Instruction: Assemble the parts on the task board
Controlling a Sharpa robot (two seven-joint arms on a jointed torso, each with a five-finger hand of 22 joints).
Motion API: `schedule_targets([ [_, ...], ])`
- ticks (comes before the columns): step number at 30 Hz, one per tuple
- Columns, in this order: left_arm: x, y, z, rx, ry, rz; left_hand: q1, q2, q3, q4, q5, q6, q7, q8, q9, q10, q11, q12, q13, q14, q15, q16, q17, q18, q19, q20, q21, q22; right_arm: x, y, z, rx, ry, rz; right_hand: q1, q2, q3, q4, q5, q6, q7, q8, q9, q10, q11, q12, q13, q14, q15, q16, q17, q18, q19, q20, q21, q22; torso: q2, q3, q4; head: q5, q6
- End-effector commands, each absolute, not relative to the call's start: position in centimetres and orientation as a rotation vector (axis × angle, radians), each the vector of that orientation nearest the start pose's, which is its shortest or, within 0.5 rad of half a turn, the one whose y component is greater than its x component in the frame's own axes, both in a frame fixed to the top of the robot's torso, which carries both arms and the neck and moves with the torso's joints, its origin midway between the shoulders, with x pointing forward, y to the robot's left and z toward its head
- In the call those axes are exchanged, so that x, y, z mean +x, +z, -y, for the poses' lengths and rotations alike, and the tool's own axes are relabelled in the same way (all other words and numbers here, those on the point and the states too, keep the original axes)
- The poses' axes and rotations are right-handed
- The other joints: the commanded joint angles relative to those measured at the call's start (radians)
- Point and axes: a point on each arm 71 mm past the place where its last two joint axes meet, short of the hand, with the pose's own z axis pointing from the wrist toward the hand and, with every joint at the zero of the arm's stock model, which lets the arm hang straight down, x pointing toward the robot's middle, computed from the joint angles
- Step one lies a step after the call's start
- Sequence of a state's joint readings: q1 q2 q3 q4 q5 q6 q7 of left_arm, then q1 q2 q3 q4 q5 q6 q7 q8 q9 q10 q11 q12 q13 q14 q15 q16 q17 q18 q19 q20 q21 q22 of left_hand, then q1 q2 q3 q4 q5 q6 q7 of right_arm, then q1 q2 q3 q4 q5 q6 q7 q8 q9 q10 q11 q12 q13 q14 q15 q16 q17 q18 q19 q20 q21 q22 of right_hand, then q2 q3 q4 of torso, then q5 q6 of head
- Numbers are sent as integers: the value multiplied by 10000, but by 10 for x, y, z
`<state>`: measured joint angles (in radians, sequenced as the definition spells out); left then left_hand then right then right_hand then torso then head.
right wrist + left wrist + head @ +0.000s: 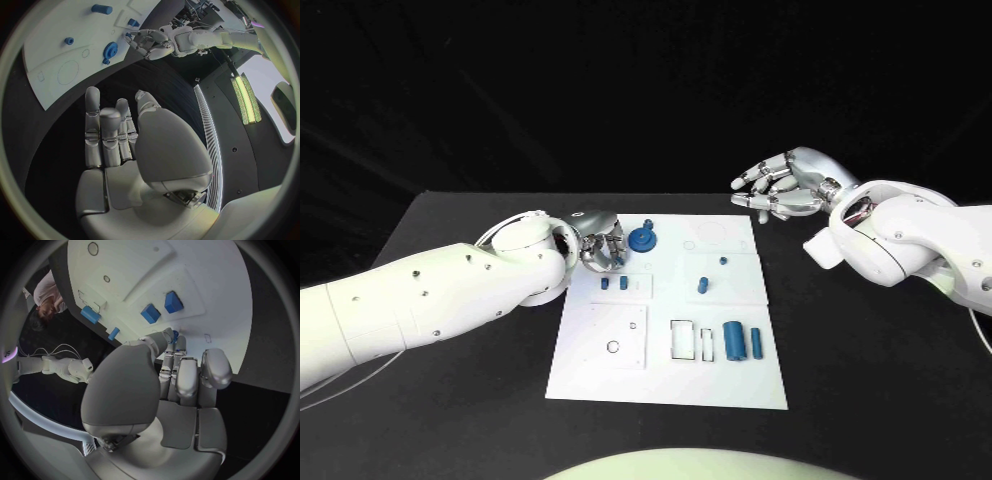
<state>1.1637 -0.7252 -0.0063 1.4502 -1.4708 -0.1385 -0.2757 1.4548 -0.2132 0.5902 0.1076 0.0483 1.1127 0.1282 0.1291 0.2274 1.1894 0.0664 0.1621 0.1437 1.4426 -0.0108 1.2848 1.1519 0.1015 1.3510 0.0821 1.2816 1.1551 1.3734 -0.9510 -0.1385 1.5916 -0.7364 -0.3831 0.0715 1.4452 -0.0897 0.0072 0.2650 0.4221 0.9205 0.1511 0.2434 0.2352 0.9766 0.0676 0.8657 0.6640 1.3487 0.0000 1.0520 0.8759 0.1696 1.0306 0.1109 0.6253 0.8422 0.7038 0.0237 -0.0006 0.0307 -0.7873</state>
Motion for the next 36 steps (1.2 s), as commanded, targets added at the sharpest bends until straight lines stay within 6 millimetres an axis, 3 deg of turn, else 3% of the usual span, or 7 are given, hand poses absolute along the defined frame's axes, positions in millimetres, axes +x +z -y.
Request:
schedule_targets([
  [1,494,-211,-165,1546,-5348,-18883,-34,-11,-35,-32,1,53,-14,-39,-14,67,-5,-63,-13,58,6,20,-12,-78,57,-3,63,6,488,-132,238,3998,10153,-16228,16,33,24,28,40,-75,-3,43,14,-40,7,38,-10,11,-9,17,9,128,101,2,-61,-10,8,6,0,-10,-12],
  [12,493,-211,-164,1511,-5448,-18871,-53,-45,-53,-39,0,41,0,-65,-26,65,7,-94,-16,49,11,9,-36,-76,46,-1,55,-4,488,-132,238,4002,10146,-16227,25,35,31,33,57,-83,-1,53,15,-47,8,45,-24,12,-9,2,5,127,114,1,-80,-16,0,3,1,-6,-34],
  [17,493,-212,-164,1489,-5423,-18925,-163,-175,-125,-16,0,-140,60,-234,-106,27,57,-214,-36,25,50,-20,-105,-72,15,25,33,-29,488,-132,238,4009,10136,-16222,25,35,31,33,57,-83,-1,53,15,-47,8,45,-24,12,-9,2,5,127,114,1,-80,-16,0,2,4,-11,-39],
  [36,494,-212,-167,1379,-5341,-18888,-276,-316,-172,16,0,-446,211,-533,-266,-61,169,-428,-70,-14,135,-57,-215,-62,-29,89,-1,-65,489,-132,239,4018,10119,-16206,29,34,33,35,61,-88,0,55,14,-51,9,47,-30,4,-9,-21,-21,127,117,0,-87,-18,1,2,4,-10,-70],
])
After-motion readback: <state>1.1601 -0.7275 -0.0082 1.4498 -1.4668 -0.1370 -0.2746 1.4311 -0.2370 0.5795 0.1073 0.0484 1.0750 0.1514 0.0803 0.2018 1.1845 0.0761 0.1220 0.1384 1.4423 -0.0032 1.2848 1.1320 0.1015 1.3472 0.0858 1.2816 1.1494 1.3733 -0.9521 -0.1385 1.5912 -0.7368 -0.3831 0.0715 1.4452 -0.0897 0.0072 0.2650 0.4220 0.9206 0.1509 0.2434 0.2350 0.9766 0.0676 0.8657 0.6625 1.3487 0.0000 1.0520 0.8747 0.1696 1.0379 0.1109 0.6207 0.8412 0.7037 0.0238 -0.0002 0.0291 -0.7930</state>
